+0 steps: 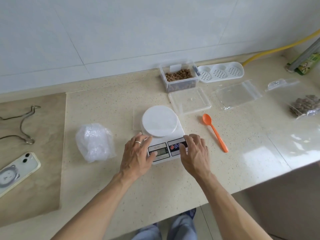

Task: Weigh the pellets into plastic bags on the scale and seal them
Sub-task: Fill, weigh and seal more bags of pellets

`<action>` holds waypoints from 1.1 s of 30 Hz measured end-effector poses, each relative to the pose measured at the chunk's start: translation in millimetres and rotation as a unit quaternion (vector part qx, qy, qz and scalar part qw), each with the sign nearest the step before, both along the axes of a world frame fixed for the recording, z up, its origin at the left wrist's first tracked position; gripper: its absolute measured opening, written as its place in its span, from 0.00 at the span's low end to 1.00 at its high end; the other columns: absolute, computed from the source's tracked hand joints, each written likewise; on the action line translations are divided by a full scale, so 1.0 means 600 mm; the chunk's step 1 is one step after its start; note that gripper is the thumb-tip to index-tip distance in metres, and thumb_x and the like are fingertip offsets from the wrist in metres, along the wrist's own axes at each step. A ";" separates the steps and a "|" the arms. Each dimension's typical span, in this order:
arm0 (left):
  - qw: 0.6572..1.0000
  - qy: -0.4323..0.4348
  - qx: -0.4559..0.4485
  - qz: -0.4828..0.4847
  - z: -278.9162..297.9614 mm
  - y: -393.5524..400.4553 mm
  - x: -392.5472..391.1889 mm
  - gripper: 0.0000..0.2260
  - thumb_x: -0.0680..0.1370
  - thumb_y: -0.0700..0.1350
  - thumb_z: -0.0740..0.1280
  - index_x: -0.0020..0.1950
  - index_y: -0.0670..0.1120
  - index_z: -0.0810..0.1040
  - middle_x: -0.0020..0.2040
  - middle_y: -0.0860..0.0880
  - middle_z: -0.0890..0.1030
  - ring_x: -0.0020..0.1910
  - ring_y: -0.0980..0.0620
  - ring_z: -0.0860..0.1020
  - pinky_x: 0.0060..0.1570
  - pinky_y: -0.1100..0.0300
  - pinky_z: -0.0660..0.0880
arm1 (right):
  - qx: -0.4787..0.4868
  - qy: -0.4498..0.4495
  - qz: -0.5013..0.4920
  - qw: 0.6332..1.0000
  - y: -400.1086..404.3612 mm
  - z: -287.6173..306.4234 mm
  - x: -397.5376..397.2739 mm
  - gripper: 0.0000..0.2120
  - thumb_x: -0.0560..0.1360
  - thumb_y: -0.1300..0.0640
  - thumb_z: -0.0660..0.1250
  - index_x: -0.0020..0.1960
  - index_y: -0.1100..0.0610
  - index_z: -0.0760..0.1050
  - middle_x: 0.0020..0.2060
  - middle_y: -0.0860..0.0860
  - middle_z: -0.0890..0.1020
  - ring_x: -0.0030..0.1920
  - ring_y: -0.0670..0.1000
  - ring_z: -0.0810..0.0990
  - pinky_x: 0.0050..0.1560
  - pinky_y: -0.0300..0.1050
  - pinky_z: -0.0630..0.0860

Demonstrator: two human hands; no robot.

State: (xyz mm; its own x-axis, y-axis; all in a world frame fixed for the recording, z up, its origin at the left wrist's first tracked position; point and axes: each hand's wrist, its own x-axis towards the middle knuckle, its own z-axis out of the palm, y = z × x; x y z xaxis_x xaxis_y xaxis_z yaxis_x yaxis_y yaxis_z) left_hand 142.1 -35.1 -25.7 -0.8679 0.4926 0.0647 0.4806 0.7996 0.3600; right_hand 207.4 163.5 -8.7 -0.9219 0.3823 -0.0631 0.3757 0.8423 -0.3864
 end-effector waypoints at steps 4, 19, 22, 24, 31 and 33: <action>0.999 -0.028 -0.023 -0.010 -0.024 -0.007 0.026 0.30 0.75 0.58 0.68 0.71 0.43 0.69 0.69 0.43 0.72 0.72 0.43 0.66 0.69 0.47 0.64 | 0.000 -0.081 0.038 0.996 -0.006 -0.010 0.034 0.24 0.82 0.44 0.54 0.76 0.49 0.60 0.76 0.53 0.61 0.72 0.56 0.64 0.68 0.54 0.66; 0.999 -0.042 -0.012 0.007 -0.032 -0.006 0.033 0.37 0.69 0.58 0.74 0.73 0.46 0.67 0.73 0.46 0.69 0.71 0.47 0.67 0.71 0.48 0.64 | 0.028 -0.142 0.051 0.988 -0.014 -0.012 0.022 0.23 0.82 0.41 0.52 0.76 0.44 0.62 0.74 0.55 0.63 0.71 0.57 0.64 0.65 0.55 0.66; 0.999 -0.039 -0.010 0.006 -0.033 -0.005 0.032 0.36 0.69 0.58 0.74 0.73 0.46 0.68 0.72 0.46 0.69 0.72 0.47 0.66 0.71 0.51 0.63 | 0.018 -0.144 0.055 0.988 -0.009 -0.009 0.018 0.23 0.82 0.41 0.53 0.75 0.44 0.63 0.74 0.55 0.64 0.71 0.57 0.65 0.65 0.55 0.66; 0.999 -0.035 -0.008 0.000 -0.031 -0.005 0.030 0.36 0.69 0.58 0.74 0.73 0.45 0.68 0.72 0.46 0.69 0.72 0.46 0.66 0.71 0.52 0.60 | 0.009 -0.142 0.055 0.988 -0.006 -0.008 0.021 0.22 0.82 0.42 0.54 0.75 0.44 0.63 0.74 0.55 0.64 0.71 0.56 0.65 0.66 0.55 0.67; 0.999 -0.003 -0.036 -0.039 -0.019 0.003 0.019 0.33 0.72 0.62 0.68 0.71 0.44 0.70 0.69 0.42 0.73 0.73 0.43 0.65 0.70 0.47 0.63 | -0.017 -0.126 0.046 0.991 -0.006 -0.002 0.026 0.25 0.82 0.45 0.56 0.77 0.48 0.60 0.74 0.54 0.65 0.71 0.56 0.65 0.66 0.54 0.67; 0.998 0.019 -0.023 -0.048 -0.009 0.016 0.009 0.31 0.73 0.62 0.66 0.69 0.44 0.72 0.67 0.42 0.74 0.72 0.42 0.66 0.69 0.46 0.65 | -0.025 -0.110 0.028 0.993 0.001 0.001 0.028 0.25 0.82 0.45 0.57 0.76 0.52 0.59 0.71 0.54 0.68 0.68 0.56 0.68 0.65 0.53 0.68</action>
State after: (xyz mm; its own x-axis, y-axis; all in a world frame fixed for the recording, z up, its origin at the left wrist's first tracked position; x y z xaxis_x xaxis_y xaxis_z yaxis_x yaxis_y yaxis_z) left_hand 147.6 -25.3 -31.3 -0.8135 0.5770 0.0727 0.5691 0.7639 0.3043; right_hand 224.2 164.4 -8.2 -0.9033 0.3224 -0.2831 0.4092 0.8456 -0.3428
